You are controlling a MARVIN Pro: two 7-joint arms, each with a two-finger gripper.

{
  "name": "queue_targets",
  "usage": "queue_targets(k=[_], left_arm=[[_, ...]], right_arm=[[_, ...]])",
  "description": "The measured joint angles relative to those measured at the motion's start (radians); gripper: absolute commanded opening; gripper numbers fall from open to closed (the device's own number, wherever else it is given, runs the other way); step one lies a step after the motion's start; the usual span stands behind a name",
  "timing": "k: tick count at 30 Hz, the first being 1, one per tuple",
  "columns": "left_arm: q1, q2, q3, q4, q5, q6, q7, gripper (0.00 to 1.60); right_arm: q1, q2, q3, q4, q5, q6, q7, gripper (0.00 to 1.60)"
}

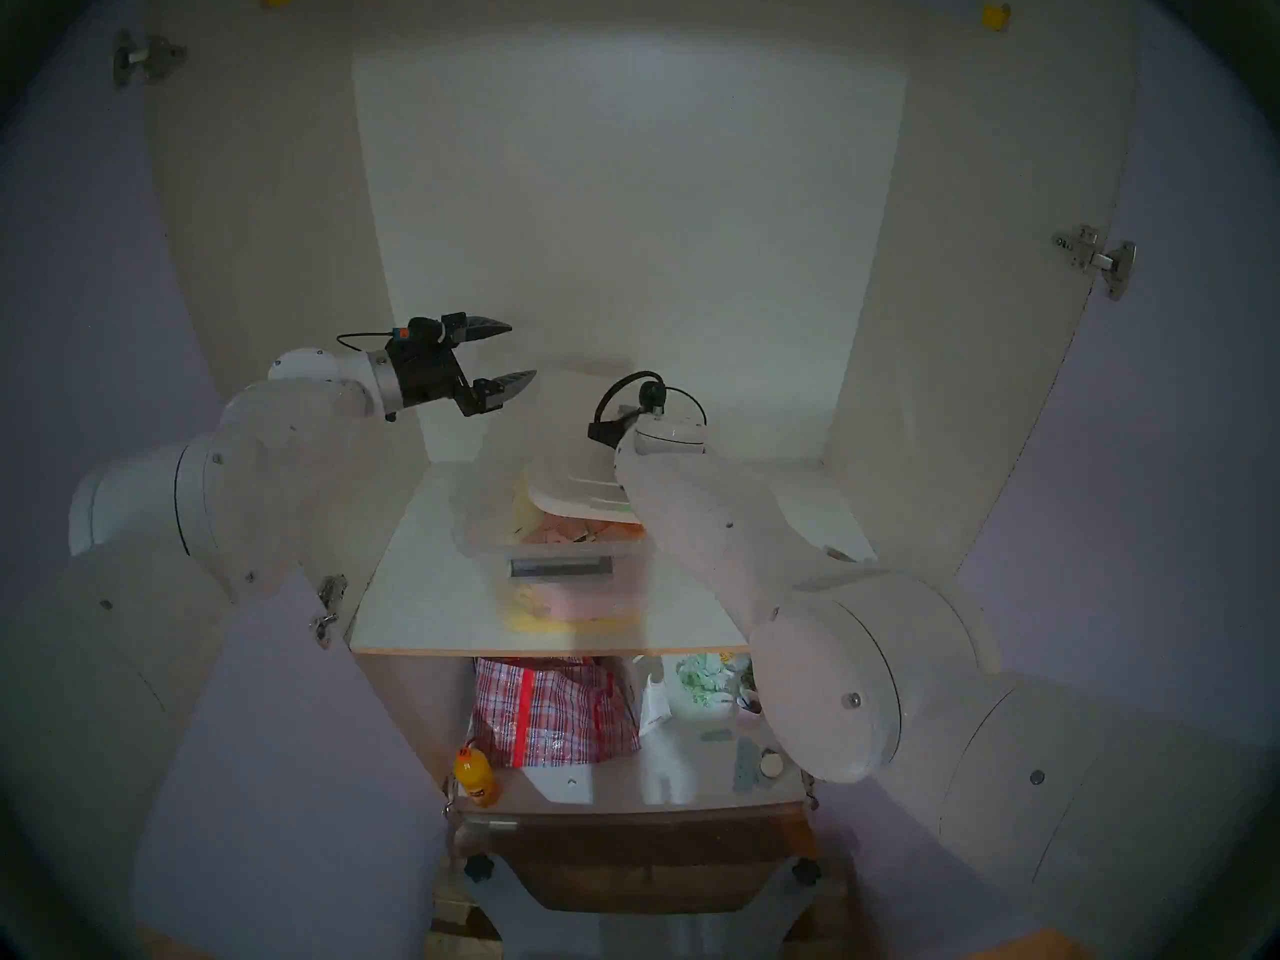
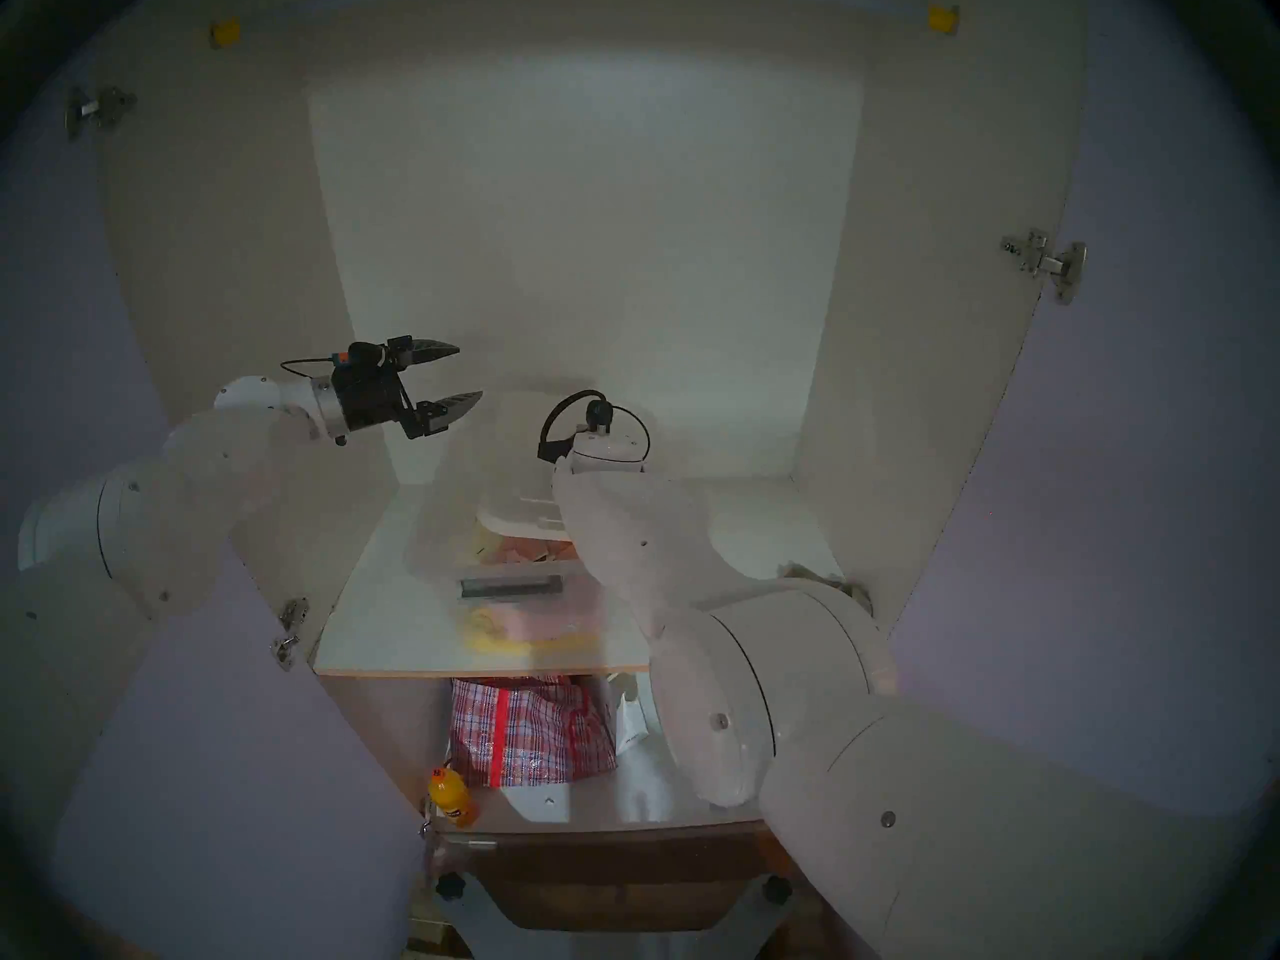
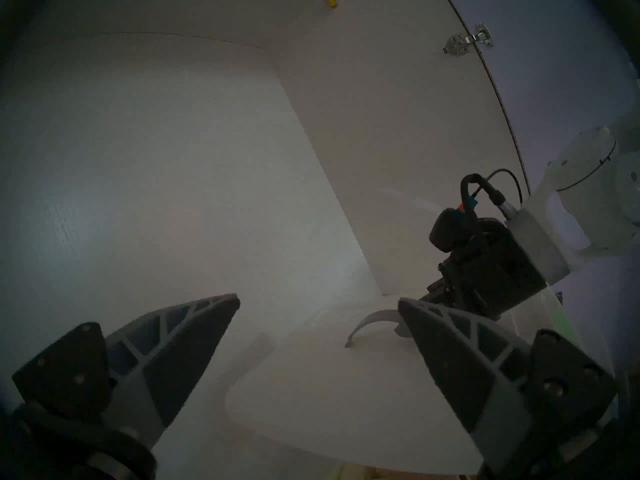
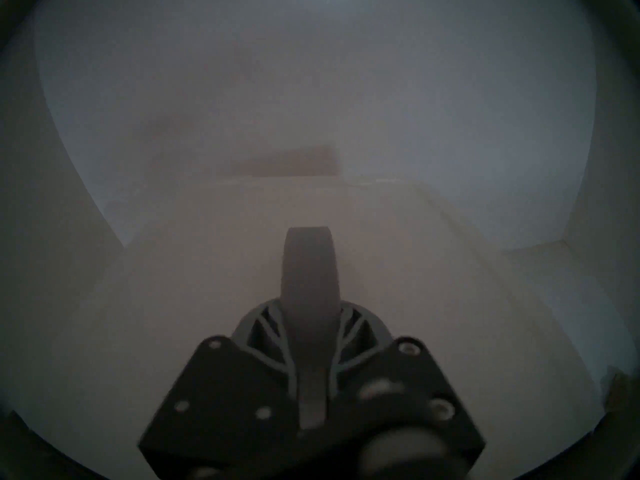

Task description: Take socks out of the storage bin, place them on top of the cabinet, and put the lid back on the bin

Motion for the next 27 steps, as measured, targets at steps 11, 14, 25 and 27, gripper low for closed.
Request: queue_targets(k=[11,14,25,27], left_arm=[[0.009,0.0,0.0,0.001,0.0,-0.003,0.003,1.6],[0.011,0.0,0.0,0.002,0.001,-0.003,0.003,1.6],[0.023,0.0,0.0,0.004,0.002,-0.005,0.005,1.6],[0.025,0.0,0.0,0.004,0.003,-0.005,0.006,1.6]], right_arm=[[0.007,-0.04,-0.022,0.035,-0.011,0.0,-0.017,0.0],[0.011,-0.052,-0.028,0.044,-0.014,0.0,-0.024,0.0],[0.022,-0.095,-0.052,0.076,-0.025,0.0,-0.049,0.0],[0.023,-0.098,-0.055,0.079,-0.026,0.0,-0.053,0.0]])
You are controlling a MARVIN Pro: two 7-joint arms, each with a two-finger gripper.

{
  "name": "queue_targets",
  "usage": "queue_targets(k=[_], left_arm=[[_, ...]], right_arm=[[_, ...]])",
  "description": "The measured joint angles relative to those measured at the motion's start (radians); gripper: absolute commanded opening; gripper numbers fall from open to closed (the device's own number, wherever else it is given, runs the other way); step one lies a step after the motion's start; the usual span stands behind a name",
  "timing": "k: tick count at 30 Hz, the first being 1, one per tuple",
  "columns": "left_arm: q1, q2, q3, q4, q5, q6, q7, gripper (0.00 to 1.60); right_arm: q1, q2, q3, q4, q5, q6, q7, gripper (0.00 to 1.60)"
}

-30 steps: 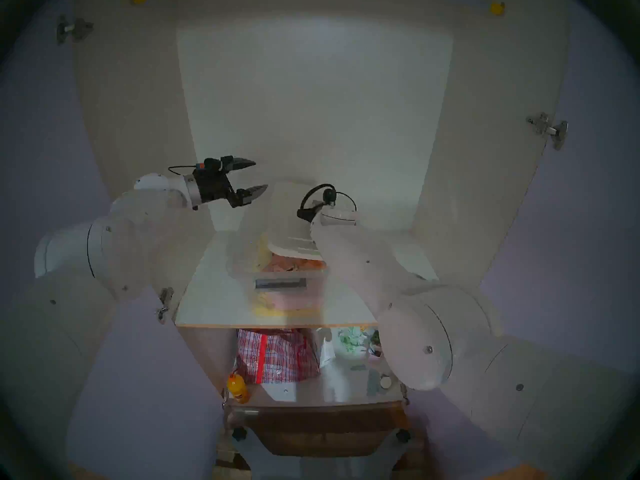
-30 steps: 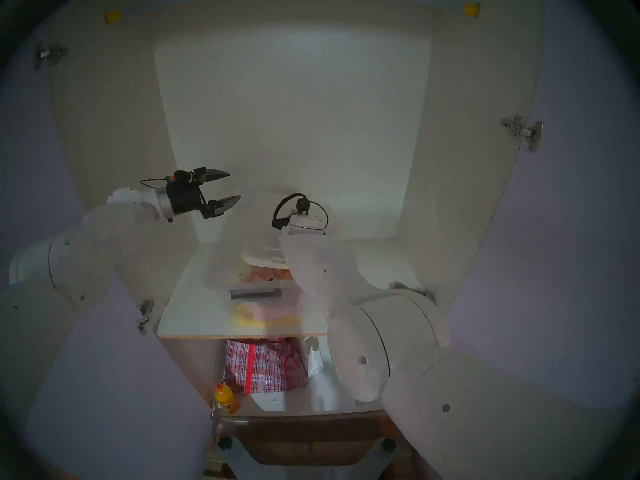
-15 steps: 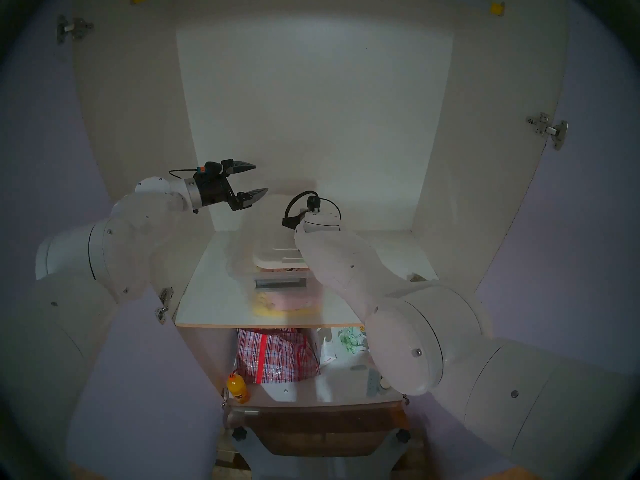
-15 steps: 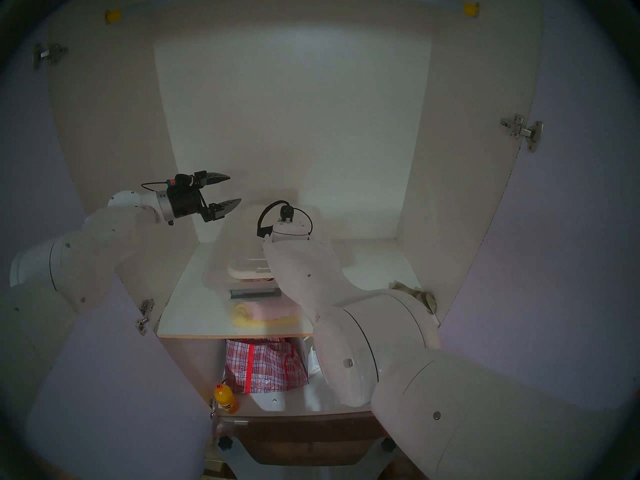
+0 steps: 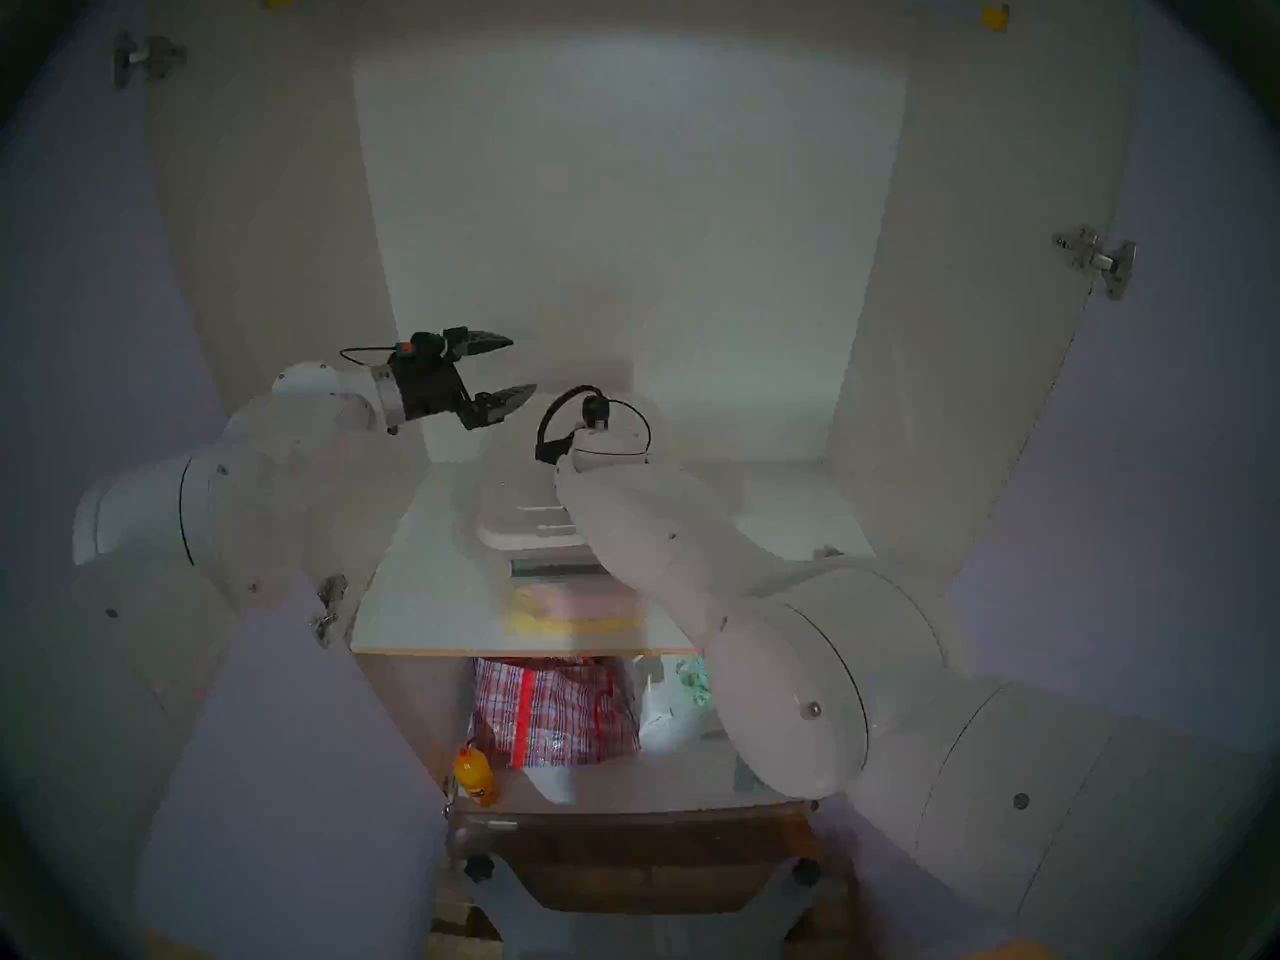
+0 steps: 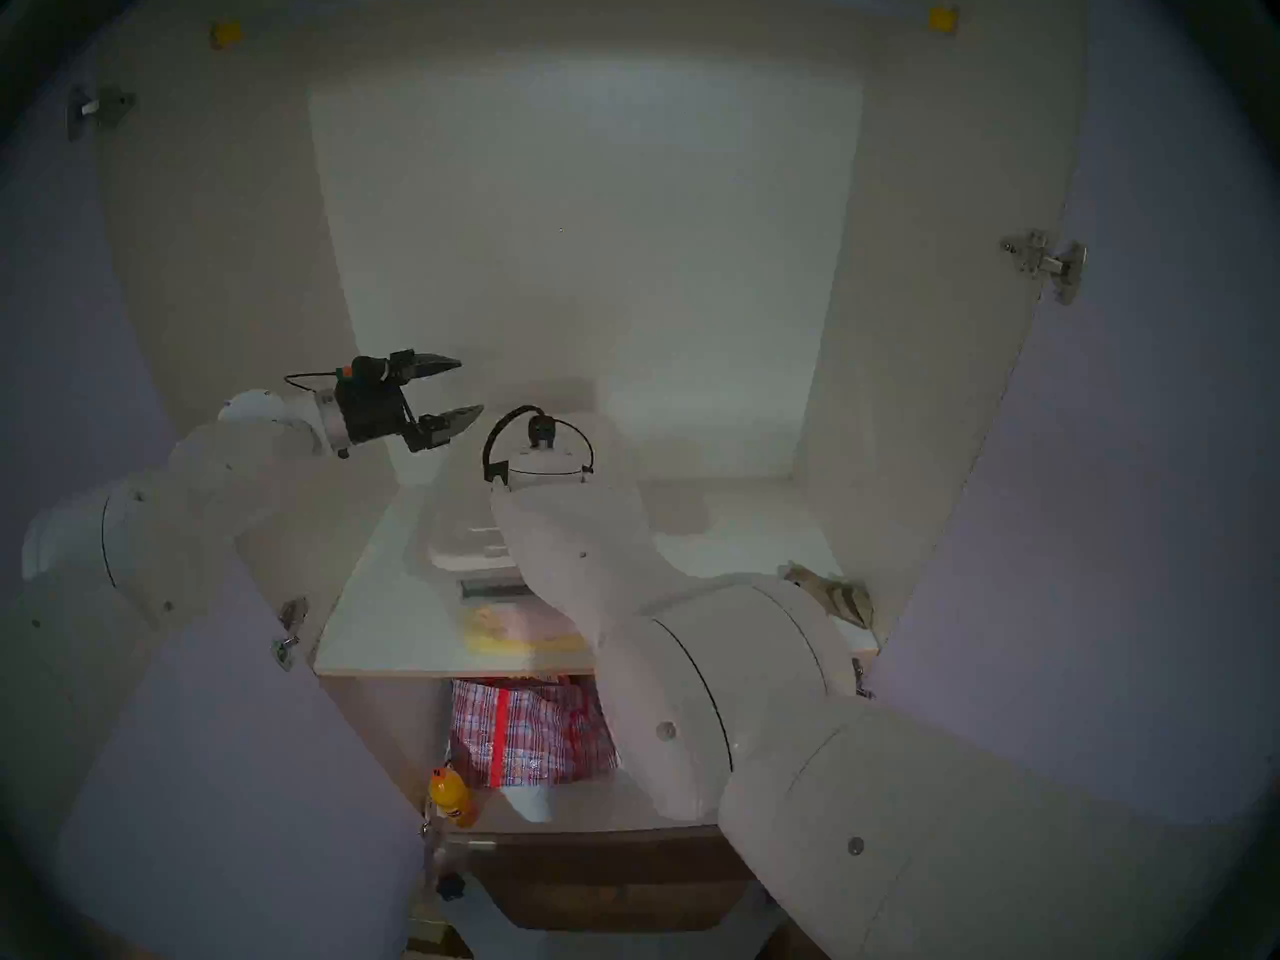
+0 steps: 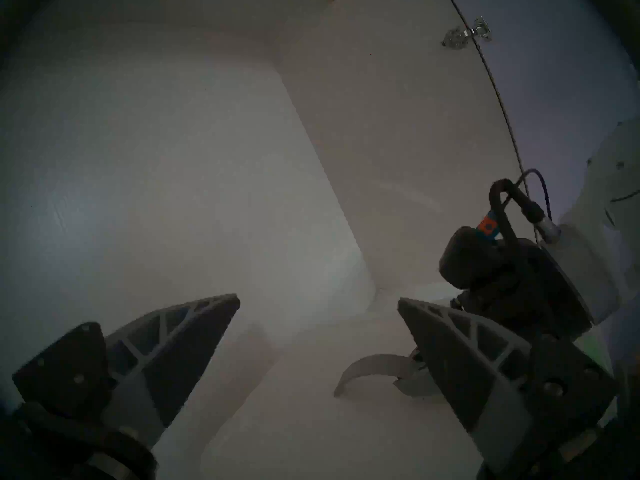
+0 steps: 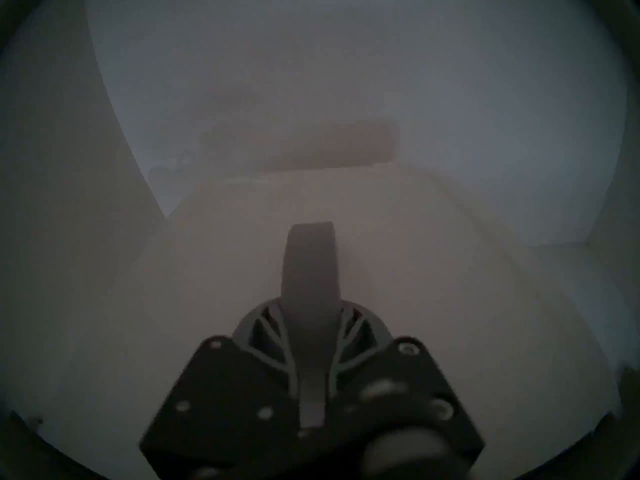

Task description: Take socks out of the storage bin, place them on top of the cabinet, and put the lid back on the bin

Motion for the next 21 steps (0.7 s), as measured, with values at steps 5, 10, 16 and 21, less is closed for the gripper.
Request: queue_targets(k=[5,10,16,21], left_arm=[[0.003,0.0,0.0,0.001,0.001,-0.001,0.001,1.6],[0.007,0.0,0.0,0.002,0.003,-0.002,0.002,1.6],[0.013,0.0,0.0,0.003,0.005,-0.003,0.003,1.6],[0.015,0.0,0.0,0.003,0.007,-0.004,0.004,1.6]], right_arm=[[0.006,-0.003,-0.011,0.01,-0.005,0.0,-0.011,0.0],[0.013,-0.005,-0.019,0.02,-0.007,0.0,-0.023,0.0],[0.019,-0.007,-0.03,0.03,-0.007,0.0,-0.036,0.0],[0.021,-0.008,-0.036,0.034,-0.007,0.0,-0.041,0.0]])
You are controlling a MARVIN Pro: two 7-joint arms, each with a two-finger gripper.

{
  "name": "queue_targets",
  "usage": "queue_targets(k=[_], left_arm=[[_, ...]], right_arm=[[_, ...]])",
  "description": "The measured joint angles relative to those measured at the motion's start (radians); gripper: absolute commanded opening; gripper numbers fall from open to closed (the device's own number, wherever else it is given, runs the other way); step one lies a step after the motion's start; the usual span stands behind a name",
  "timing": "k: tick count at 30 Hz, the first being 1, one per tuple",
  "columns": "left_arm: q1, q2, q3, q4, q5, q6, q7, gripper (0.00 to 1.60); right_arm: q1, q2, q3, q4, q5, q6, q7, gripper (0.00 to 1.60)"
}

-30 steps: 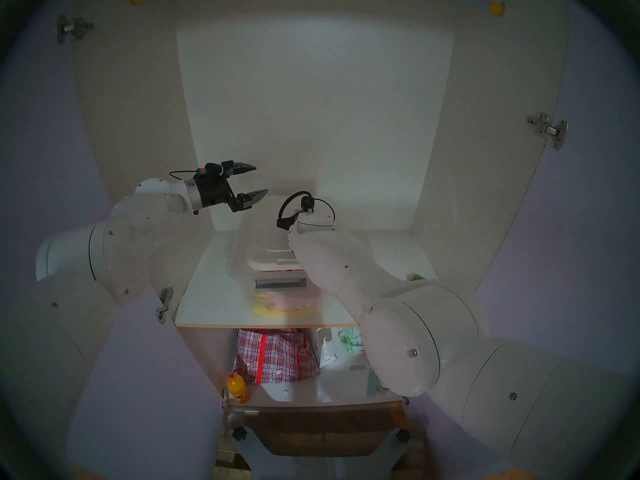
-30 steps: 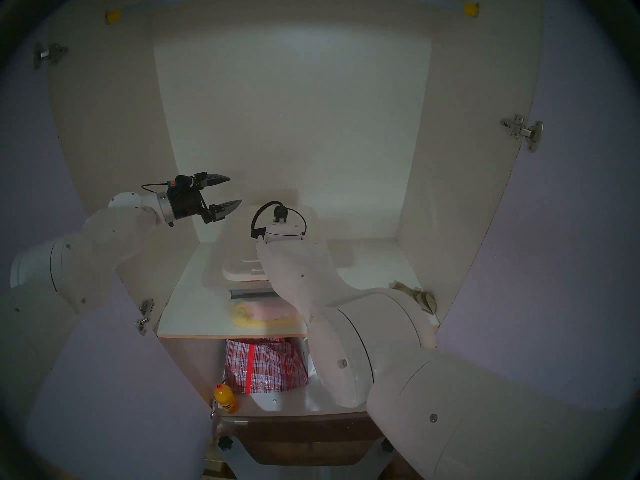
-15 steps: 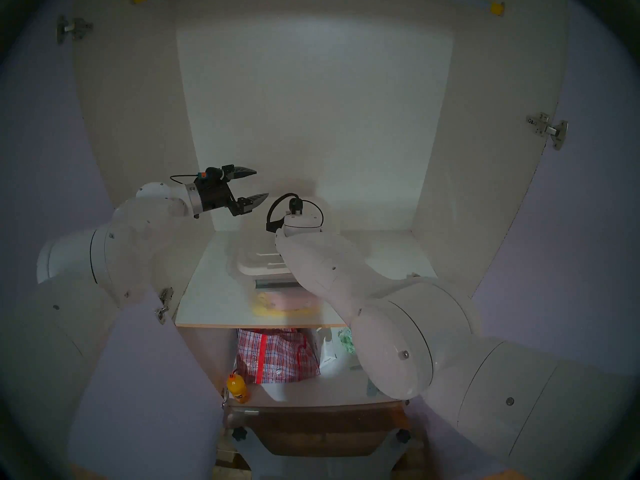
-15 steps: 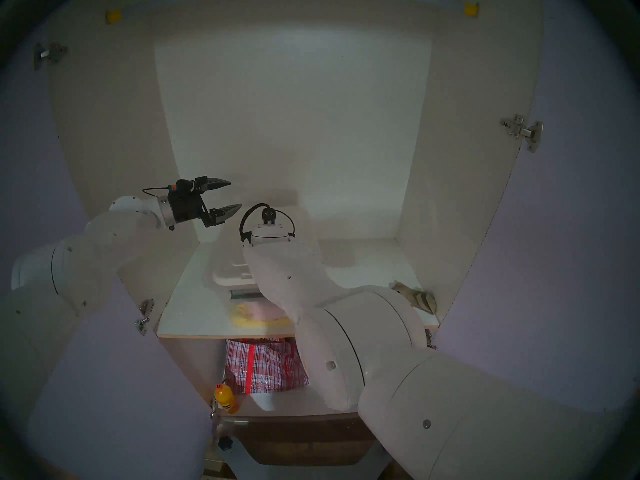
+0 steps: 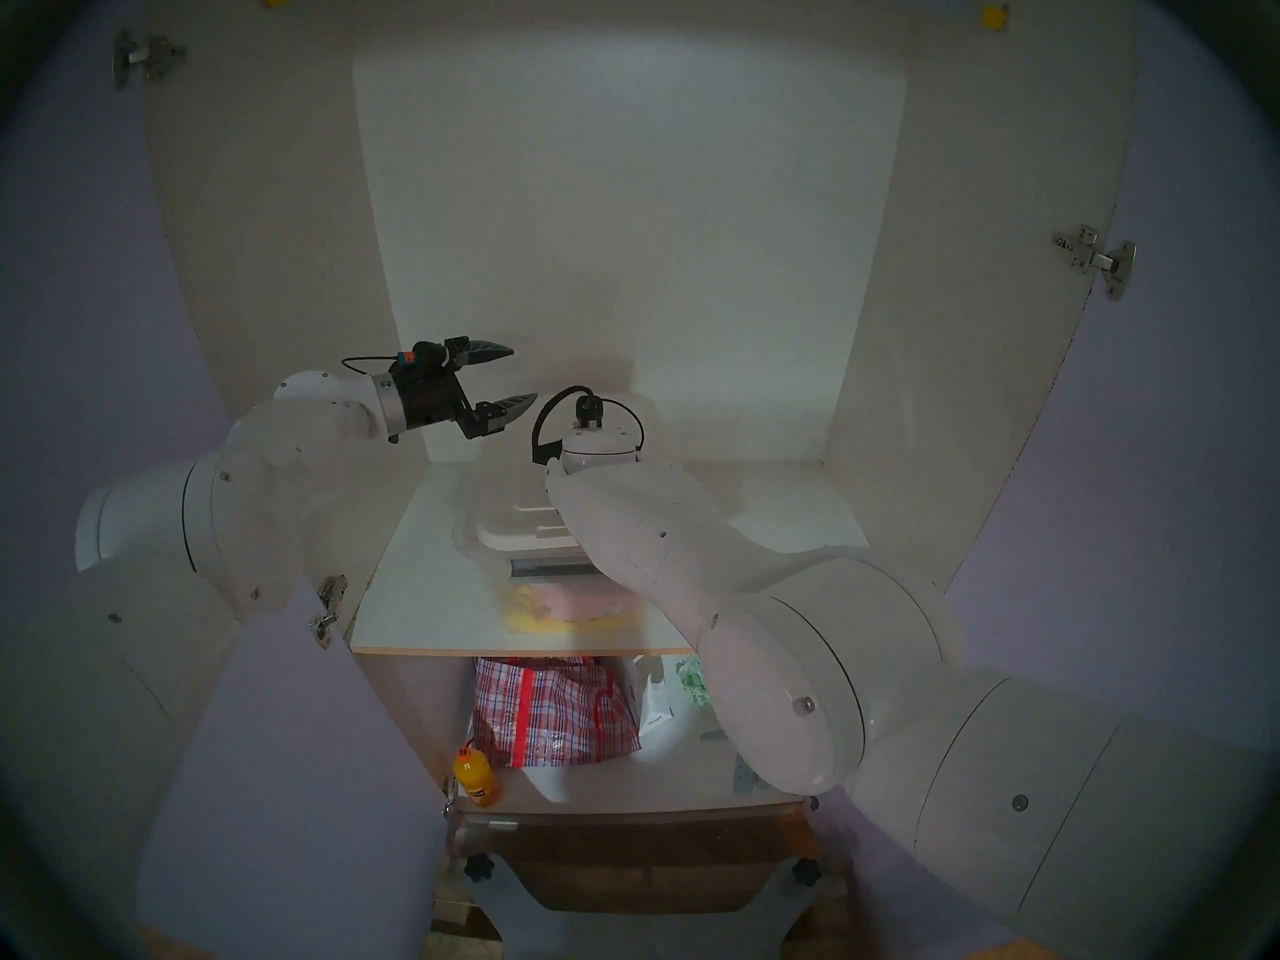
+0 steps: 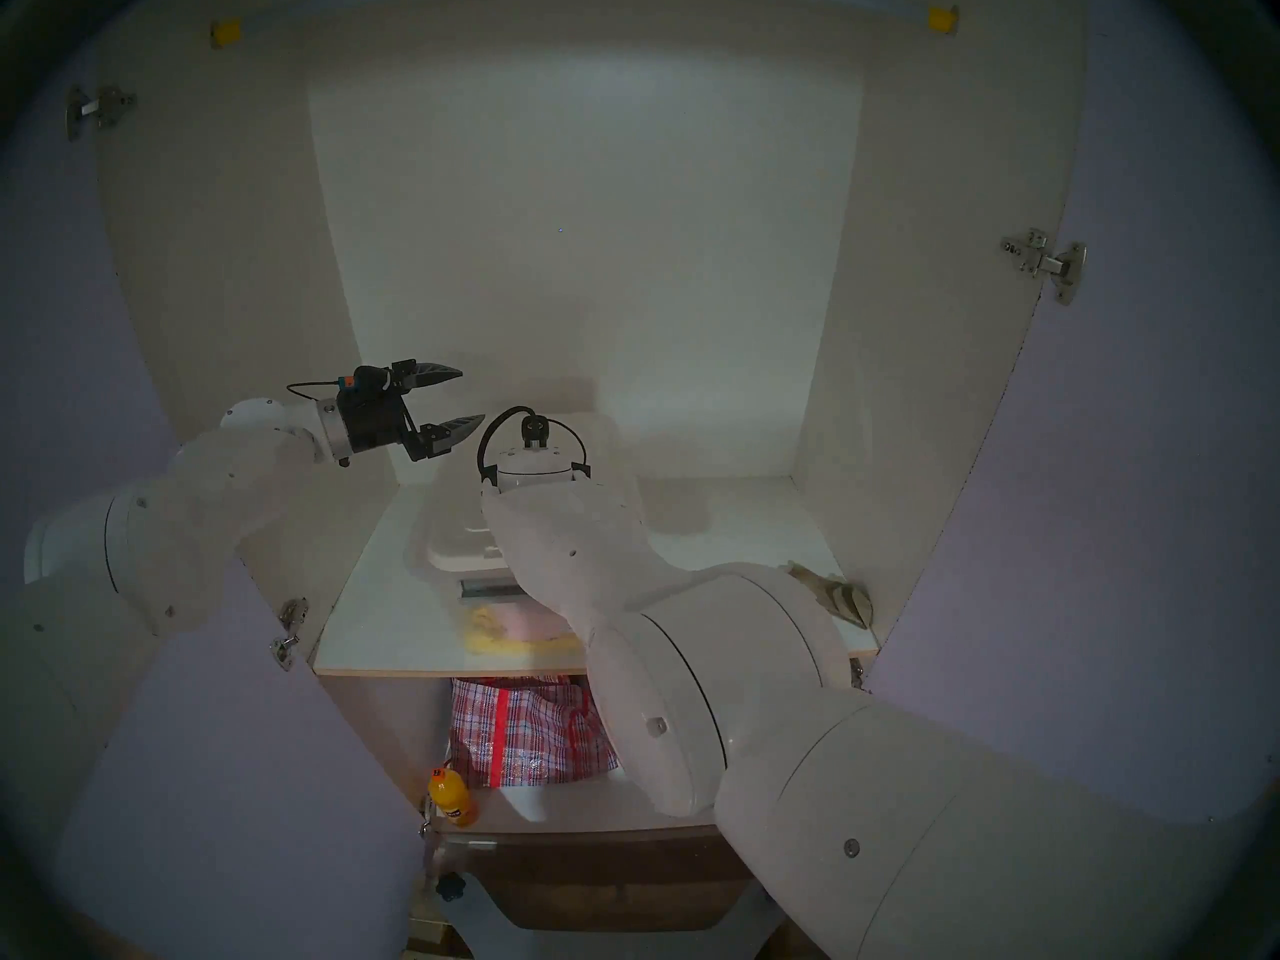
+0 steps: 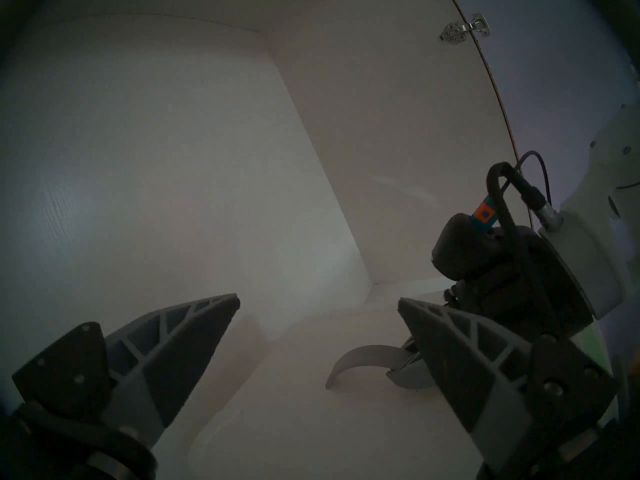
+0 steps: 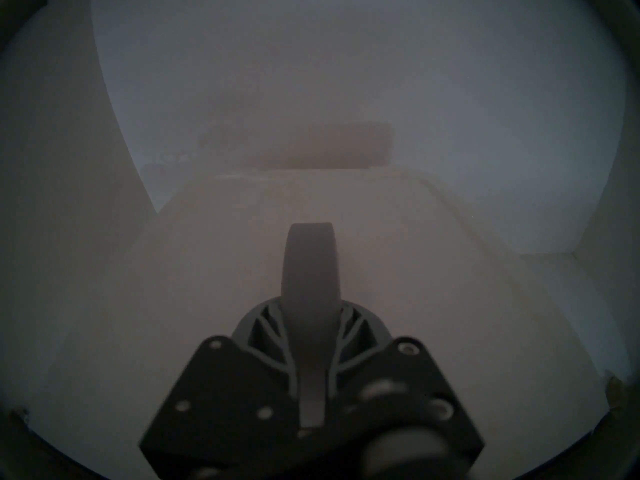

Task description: Take socks out of the storage bin, place them on top of the cabinet, and put the lid back on the bin

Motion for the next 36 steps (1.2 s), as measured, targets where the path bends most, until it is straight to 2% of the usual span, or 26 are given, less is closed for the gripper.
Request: queue_targets(k=[27,28,29,30,36], left_arm=[[0.01,0.0,0.0,0.001,0.012,-0.006,0.006,1.6],[0.01,0.0,0.0,0.001,0.013,-0.006,0.006,1.6],[0.01,0.0,0.0,0.001,0.013,-0.006,0.007,1.6],[0.01,0.0,0.0,0.001,0.014,-0.007,0.007,1.6],[0.01,0.0,-0.001,0.0,0.015,-0.009,0.009,1.6]], right_arm=[[0.004,-0.001,-0.039,0.007,0.018,0.0,-0.01,0.0],[0.006,-0.001,-0.043,0.006,0.021,0.0,-0.01,0.26],[0.006,-0.001,-0.045,0.006,0.023,0.0,-0.009,0.67],[0.007,-0.001,-0.047,0.006,0.024,0.0,-0.009,1.6],[0.016,-0.001,-0.058,0.006,0.031,0.0,-0.009,1.6]])
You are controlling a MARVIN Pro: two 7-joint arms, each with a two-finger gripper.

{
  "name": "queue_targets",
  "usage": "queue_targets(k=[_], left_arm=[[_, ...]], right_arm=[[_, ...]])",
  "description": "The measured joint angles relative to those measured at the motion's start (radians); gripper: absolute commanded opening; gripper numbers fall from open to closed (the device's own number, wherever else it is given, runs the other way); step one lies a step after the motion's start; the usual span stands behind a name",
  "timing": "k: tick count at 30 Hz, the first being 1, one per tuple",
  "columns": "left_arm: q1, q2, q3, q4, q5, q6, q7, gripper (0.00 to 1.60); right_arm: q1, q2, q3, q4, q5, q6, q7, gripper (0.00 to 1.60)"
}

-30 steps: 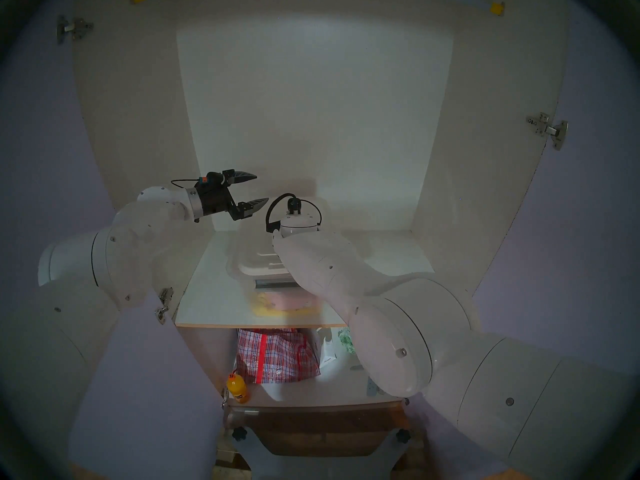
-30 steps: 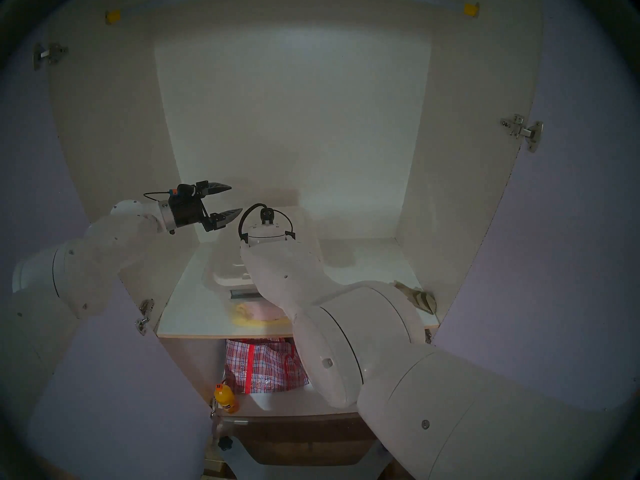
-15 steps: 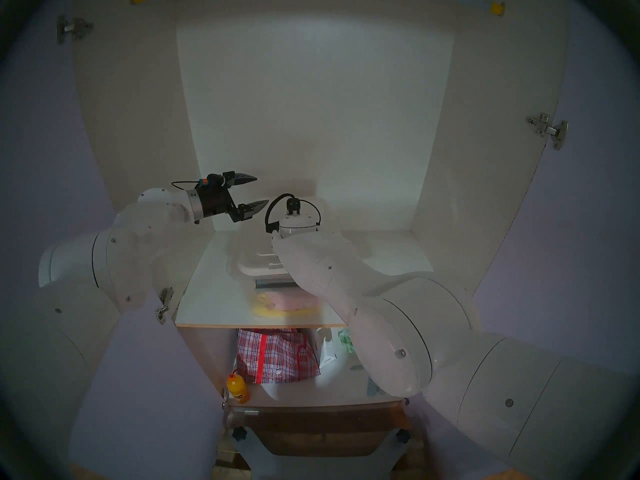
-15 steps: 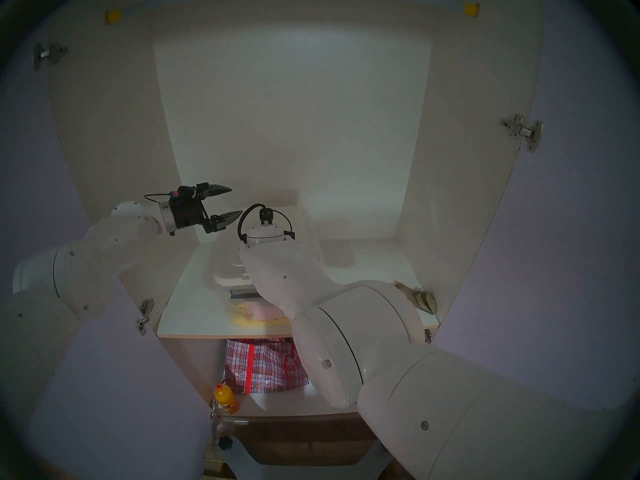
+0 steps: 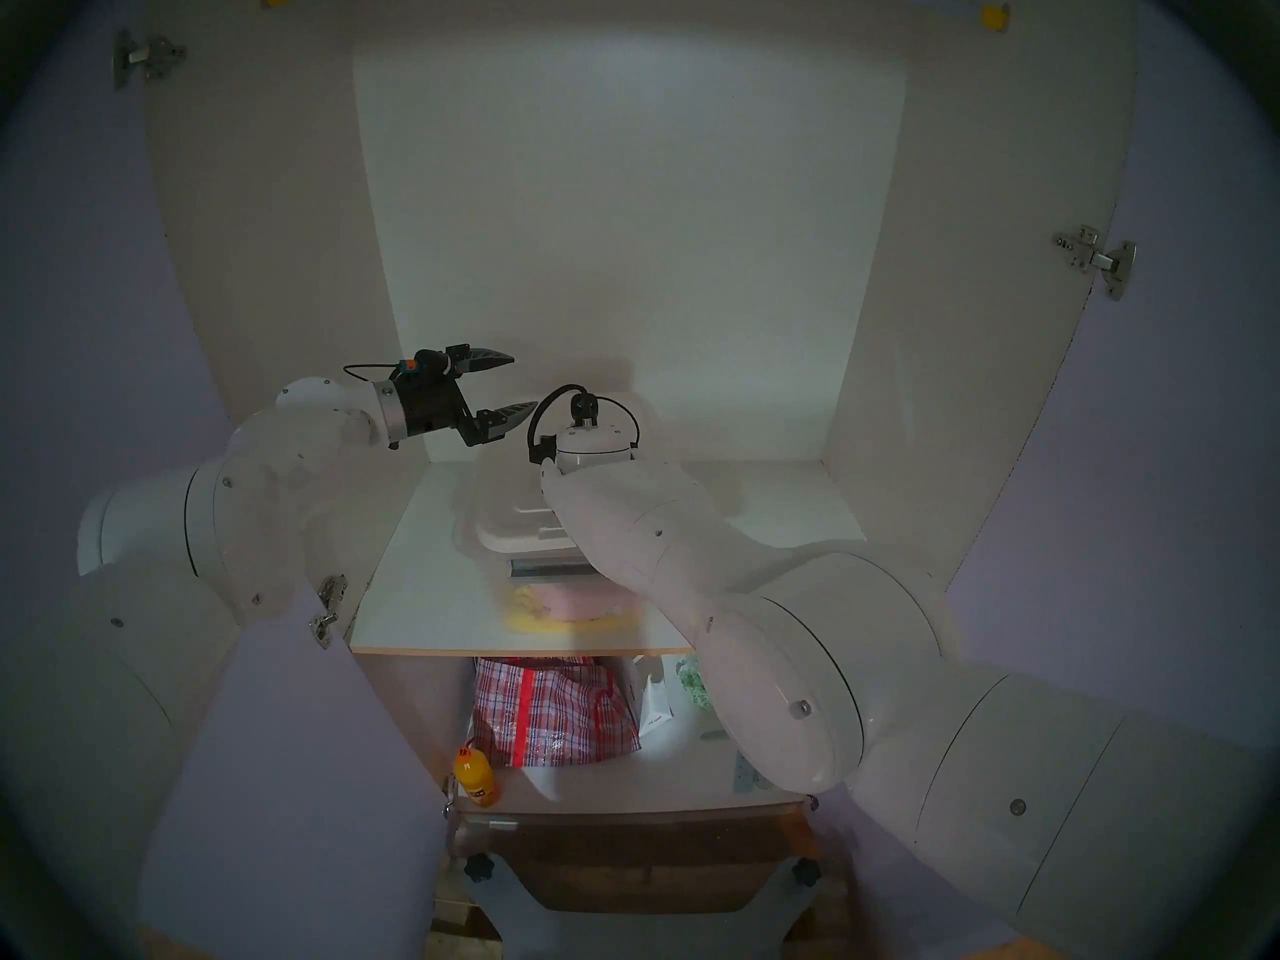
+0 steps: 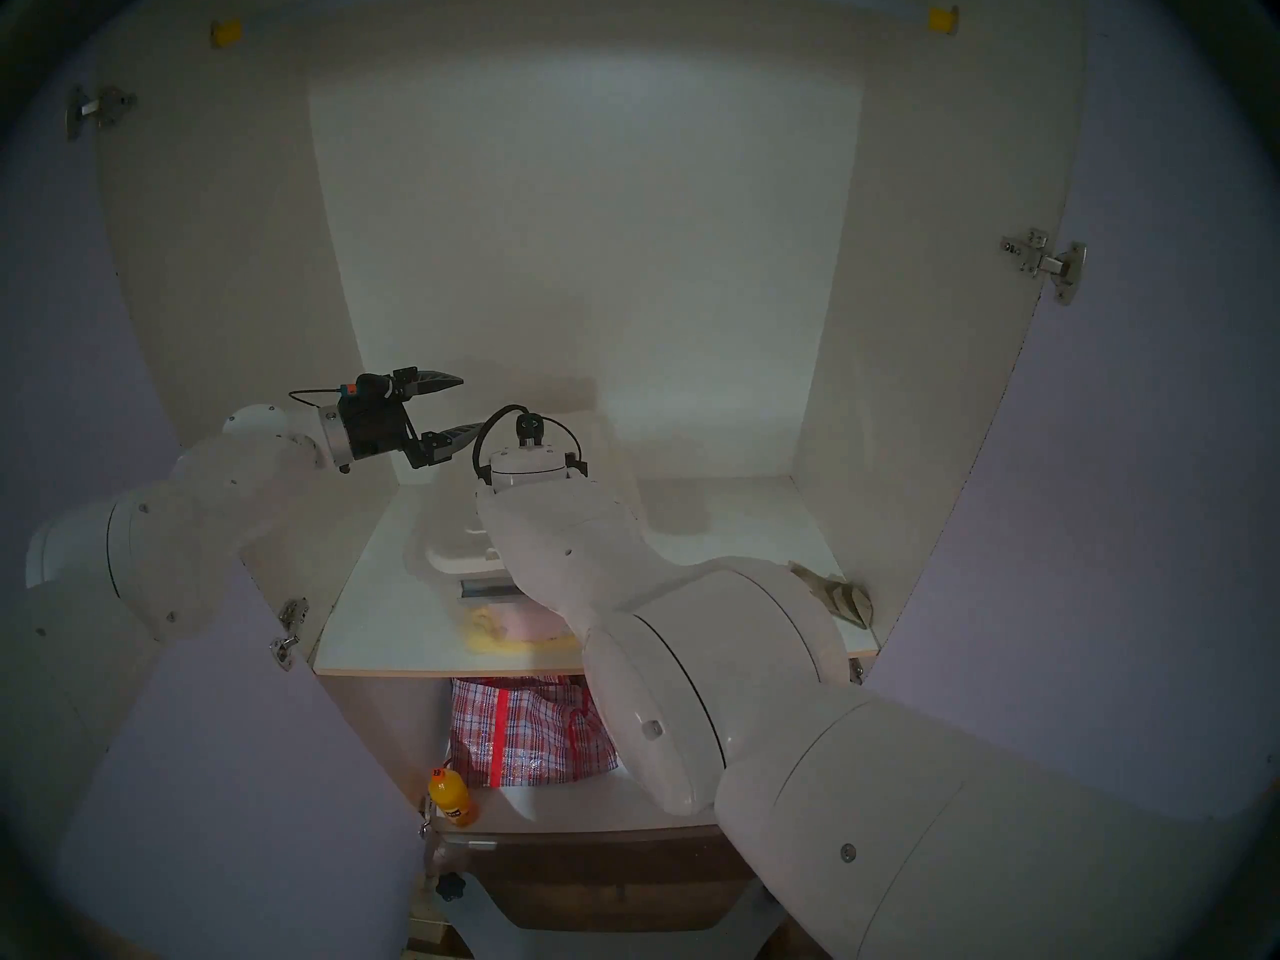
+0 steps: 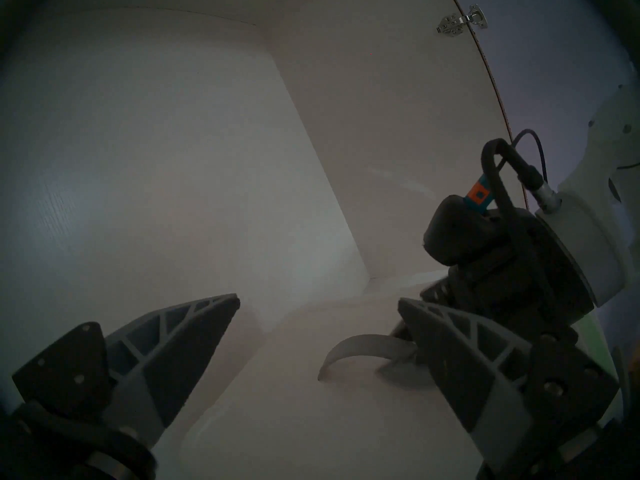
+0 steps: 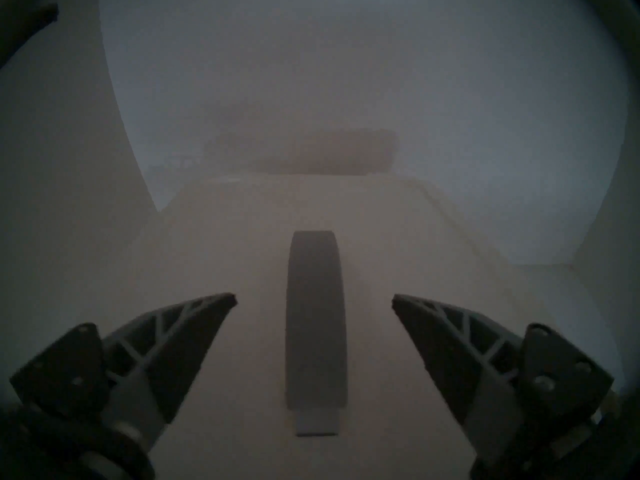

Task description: Take socks out of the storage bin, place them on top of the cabinet, and put the lid back on the bin

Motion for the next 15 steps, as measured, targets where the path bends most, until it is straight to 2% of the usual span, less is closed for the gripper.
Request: queue_targets(k=[15], left_arm=[[-0.003,0.0,-0.004,-0.002,0.001,-0.008,0.008,1.6]], right_arm=[[0.018,-0.001,-0.017,0.008,0.011,0.0,-0.002,1.6]])
